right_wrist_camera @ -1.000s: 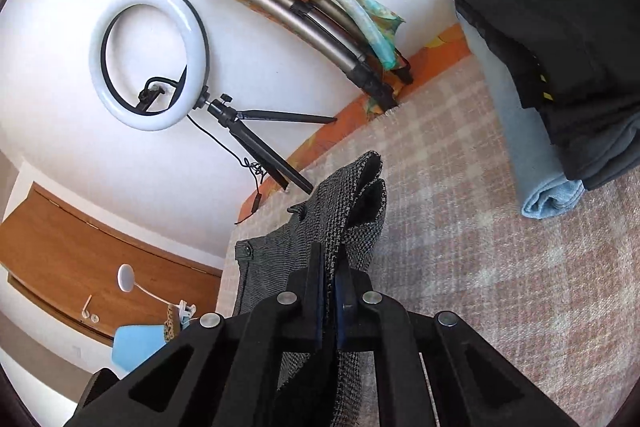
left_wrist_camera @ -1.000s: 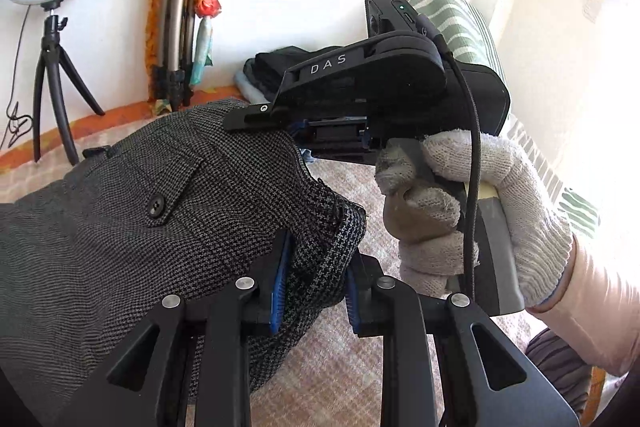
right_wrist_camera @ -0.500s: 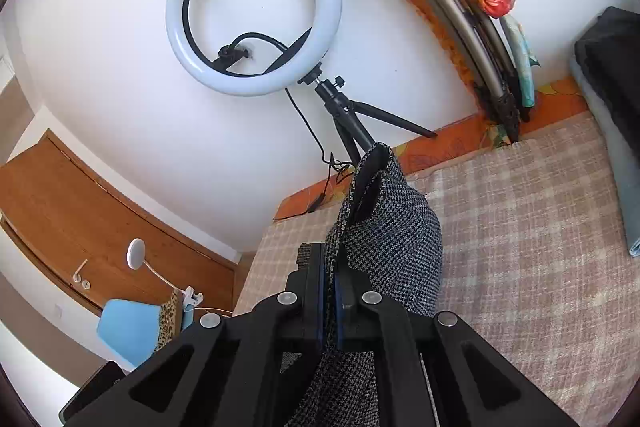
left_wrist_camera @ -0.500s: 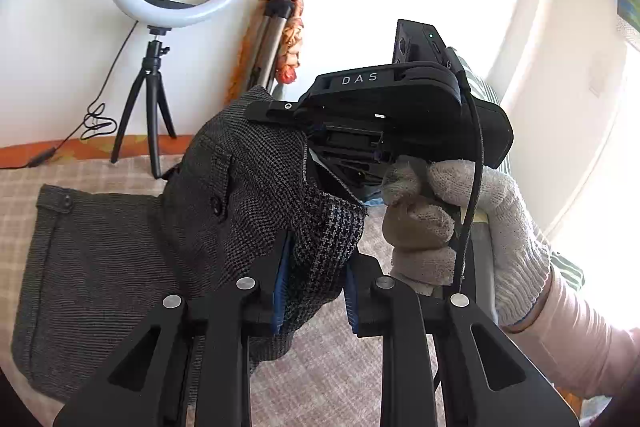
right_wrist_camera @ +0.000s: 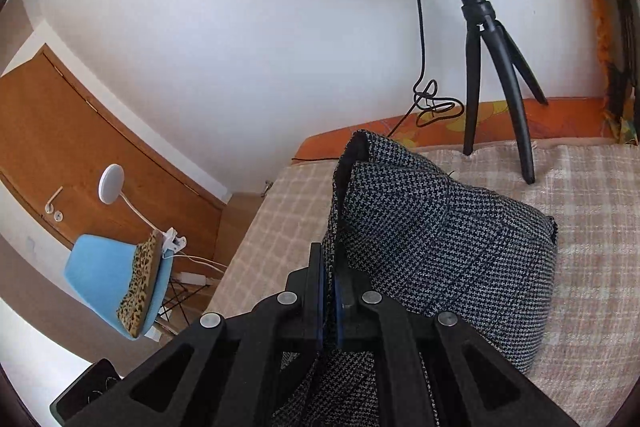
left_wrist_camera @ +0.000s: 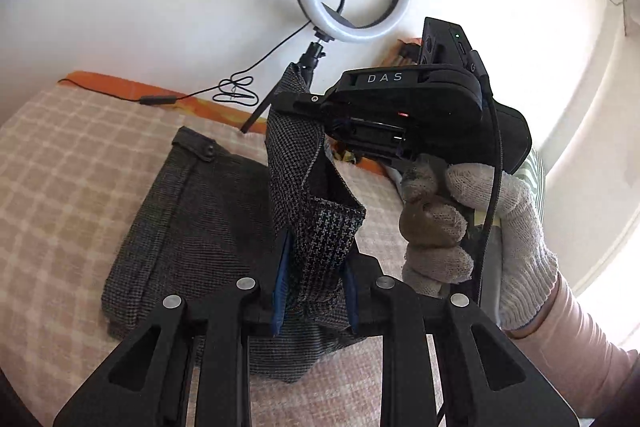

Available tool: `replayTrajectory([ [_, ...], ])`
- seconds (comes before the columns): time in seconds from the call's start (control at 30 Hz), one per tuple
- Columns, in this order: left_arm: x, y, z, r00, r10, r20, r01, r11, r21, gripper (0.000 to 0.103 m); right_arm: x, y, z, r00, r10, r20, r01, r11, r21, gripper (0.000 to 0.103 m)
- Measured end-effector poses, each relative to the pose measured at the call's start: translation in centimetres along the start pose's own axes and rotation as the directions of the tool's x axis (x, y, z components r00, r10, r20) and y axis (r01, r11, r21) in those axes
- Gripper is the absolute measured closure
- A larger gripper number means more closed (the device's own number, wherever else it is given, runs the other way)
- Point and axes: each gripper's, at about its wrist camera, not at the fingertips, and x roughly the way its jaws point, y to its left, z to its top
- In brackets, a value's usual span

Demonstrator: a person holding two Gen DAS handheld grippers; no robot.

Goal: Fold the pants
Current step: 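Lift the folded shorts off the bed with both tools, then lay the shorts back down and open both tools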

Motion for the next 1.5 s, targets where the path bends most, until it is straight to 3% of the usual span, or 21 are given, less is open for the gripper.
replayTrajectory([
  [0.17, 0.0, 4.1, -0.7, 0.999, 0.044, -0.019, -0.045, 0.995, -0.087, 0.084, 4.9, 0.9, -1.2, 0.995, -0.056, -0.077, 0.054, 0.998, -0.036, 0.101],
  [0.47, -1.8, 5.9, -1.3, 0.983, 0.180, -0.039, -0.182, 0.981, -0.060, 0.085, 10.2, 1.0, -2.0, 0.981, -0.126, -0.146, 0.122, 0.992, -0.036, 0.101],
  [0.57, -2.4, 5.9, -1.3, 0.970, 0.242, -0.023, -0.243, 0.969, -0.044, 0.085, 11.2, 1.1, -1.8, 0.977, -0.087, -0.195, 0.081, 0.996, -0.042, 0.091],
  [0.6, -2.7, 5.9, -1.2, 0.966, 0.257, -0.017, -0.257, 0.965, -0.045, 0.084, 11.2, 1.4, -1.7, 0.974, -0.063, -0.218, 0.055, 0.998, -0.041, 0.067],
  [0.63, -3.0, 5.8, -1.2, 0.964, 0.265, -0.009, -0.265, 0.963, -0.044, 0.084, 10.8, 1.8, -1.6, 0.974, -0.037, -0.226, 0.027, 0.999, -0.044, 0.058],
  [0.77, -3.0, 5.1, -0.4, 0.953, 0.299, 0.043, -0.299, 0.954, 0.002, 0.083, 5.3, 3.6, -1.4, 0.992, -0.005, -0.129, -0.014, 0.988, -0.151, 0.056],
  [0.83, -2.8, 4.4, -0.2, 0.955, 0.291, 0.048, -0.293, 0.956, 0.022, 0.074, 2.0, 3.4, -2.0, 0.997, -0.033, -0.067, 0.020, 0.981, -0.192, 0.056],
  [0.93, -1.6, 3.2, 0.1, 0.965, 0.260, 0.030, -0.261, 0.964, 0.050, 0.073, -2.1, 2.2, -3.8, 0.996, -0.089, 0.002, 0.087, 0.974, -0.208, 0.056],
  [1.07, 0.9, 2.6, 0.0, 0.952, 0.305, 0.003, -0.303, 0.944, 0.133, 0.072, -6.3, -0.6, -8.2, 0.985, -0.168, 0.028, 0.170, 0.962, -0.216, 0.056],
  [1.13, 1.9, 3.5, -0.3, 0.946, 0.322, -0.043, -0.316, 0.943, 0.107, 0.068, -7.1, -1.9, -10.6, 0.978, -0.207, -0.001, 0.202, 0.956, -0.214, 0.056],
  [1.27, 2.7, 5.5, -0.9, 0.952, 0.288, -0.101, -0.286, 0.958, 0.030, 0.068, -6.8, -3.2, -14.8, 0.965, -0.253, -0.076, 0.226, 0.940, -0.255, 0.056],
  [1.43, 2.4, 6.2, -1.1, 0.956, 0.273, -0.104, -0.274, 0.962, 0.008, 0.086, -5.5, -2.6, -16.4, 0.958, -0.269, -0.096, 0.225, 0.918, -0.327, 0.056],
  [1.47, 2.5, 6.2, -1.1, 0.954, 0.282, -0.102, -0.282, 0.959, 0.014, 0.088, -5.3, -2.6, -16.4, 0.959, -0.268, -0.093, 0.225, 0.918, -0.328, 0.059],
  [1.5, 2.6, 6.1, -1.2, 0.952, 0.290, -0.102, -0.289, 0.957, 0.020, 0.090, -5.2, -2.4, -16.4, 0.961, -0.263, -0.085, 0.221, 0.916, -0.336, 0.072],
])
